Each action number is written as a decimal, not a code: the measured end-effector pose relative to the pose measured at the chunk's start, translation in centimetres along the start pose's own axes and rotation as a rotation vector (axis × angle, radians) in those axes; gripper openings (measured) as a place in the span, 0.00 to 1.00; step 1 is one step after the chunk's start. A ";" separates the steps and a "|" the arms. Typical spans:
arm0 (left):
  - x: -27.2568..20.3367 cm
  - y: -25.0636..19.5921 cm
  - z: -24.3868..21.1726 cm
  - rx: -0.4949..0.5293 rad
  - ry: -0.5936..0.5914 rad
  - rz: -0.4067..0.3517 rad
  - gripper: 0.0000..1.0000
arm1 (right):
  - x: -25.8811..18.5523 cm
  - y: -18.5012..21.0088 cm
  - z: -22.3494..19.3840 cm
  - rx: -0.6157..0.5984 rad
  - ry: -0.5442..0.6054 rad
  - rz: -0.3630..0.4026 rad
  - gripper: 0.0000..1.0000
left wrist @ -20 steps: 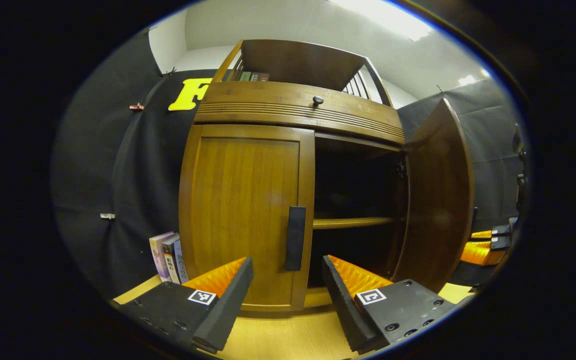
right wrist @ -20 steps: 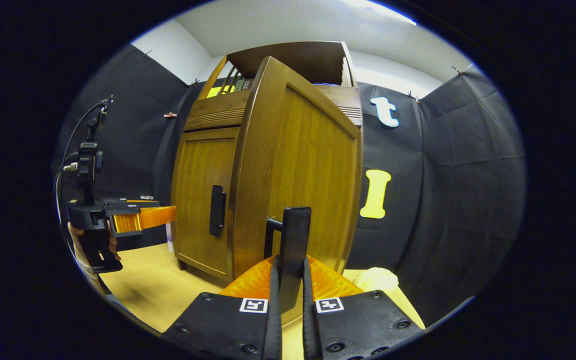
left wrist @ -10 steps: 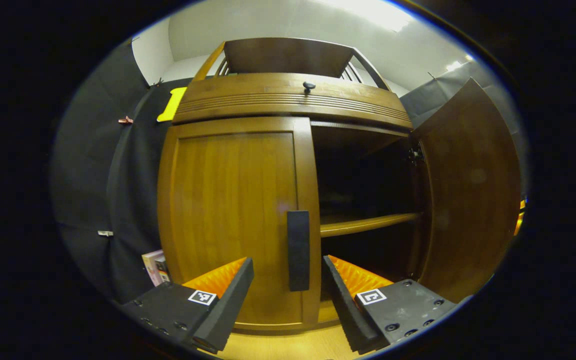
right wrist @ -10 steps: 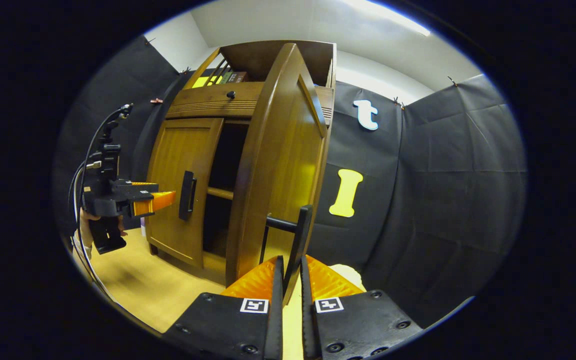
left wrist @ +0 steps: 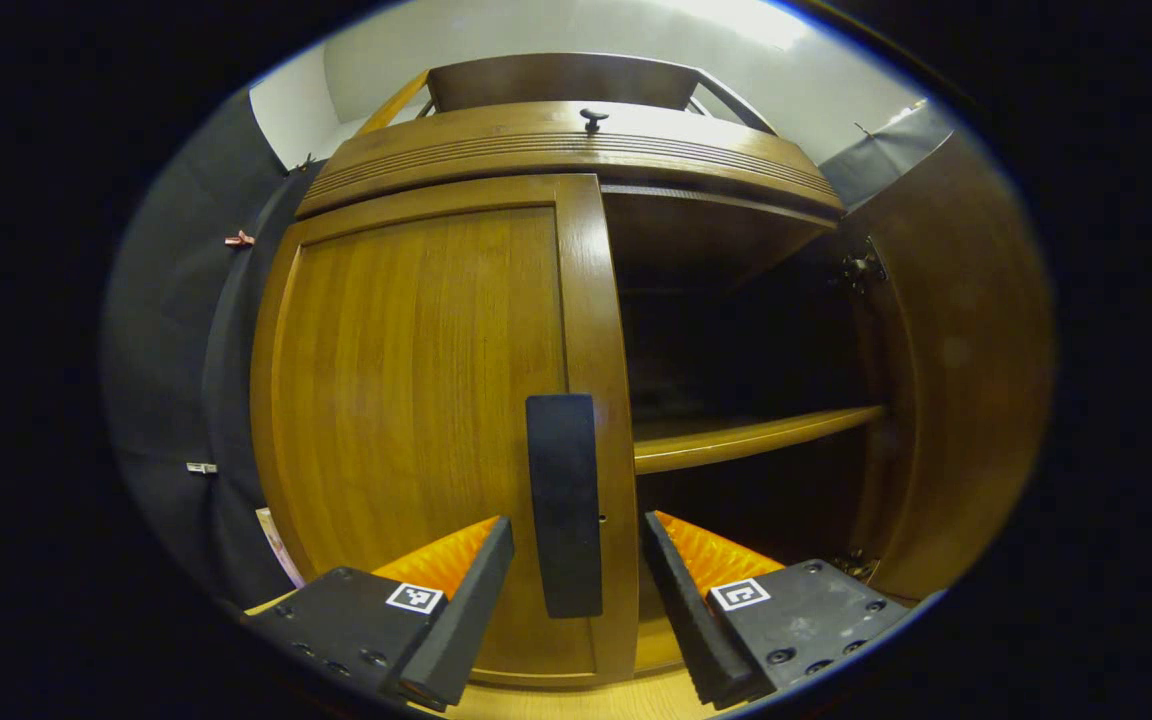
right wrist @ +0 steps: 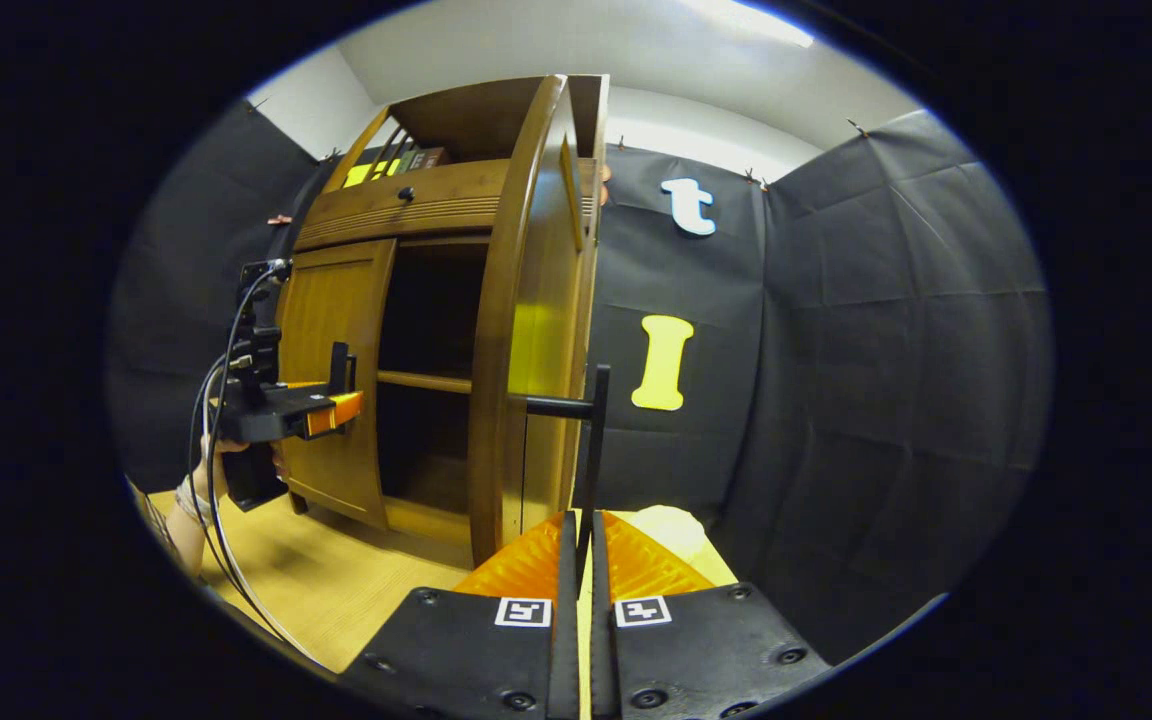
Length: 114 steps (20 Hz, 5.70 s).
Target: Open the right door of the double-door shoe cabinet with the right hand, and open the left door with the left hand.
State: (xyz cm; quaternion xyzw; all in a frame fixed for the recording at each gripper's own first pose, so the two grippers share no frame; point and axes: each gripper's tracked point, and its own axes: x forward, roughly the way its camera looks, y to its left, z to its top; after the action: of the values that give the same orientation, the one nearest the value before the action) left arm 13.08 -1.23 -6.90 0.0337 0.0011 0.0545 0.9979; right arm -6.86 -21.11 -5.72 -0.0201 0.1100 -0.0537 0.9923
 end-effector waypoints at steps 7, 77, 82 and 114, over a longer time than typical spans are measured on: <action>1.3 0.3 1.6 -0.007 -0.094 0.037 0.72 | -1.2 0.7 1.4 0.048 -0.055 -0.050 0.13; -29.1 23.0 3.5 -0.124 0.111 0.216 0.10 | -0.3 27.2 1.9 0.022 -0.151 0.365 0.99; -30.5 16.3 5.6 -0.165 0.118 0.024 0.10 | 1.0 27.1 1.1 0.025 -0.122 0.326 0.99; -15.8 2.0 6.6 -0.061 -0.039 -0.157 0.97 | 3.2 22.7 6.1 0.001 -0.173 0.117 0.97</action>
State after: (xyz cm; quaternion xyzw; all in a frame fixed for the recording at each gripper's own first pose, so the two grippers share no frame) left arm -2.77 -1.40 -0.23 0.0042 -0.0175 -0.0244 0.9995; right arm -0.08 1.29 -1.61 -0.0176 0.0249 0.0064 0.9995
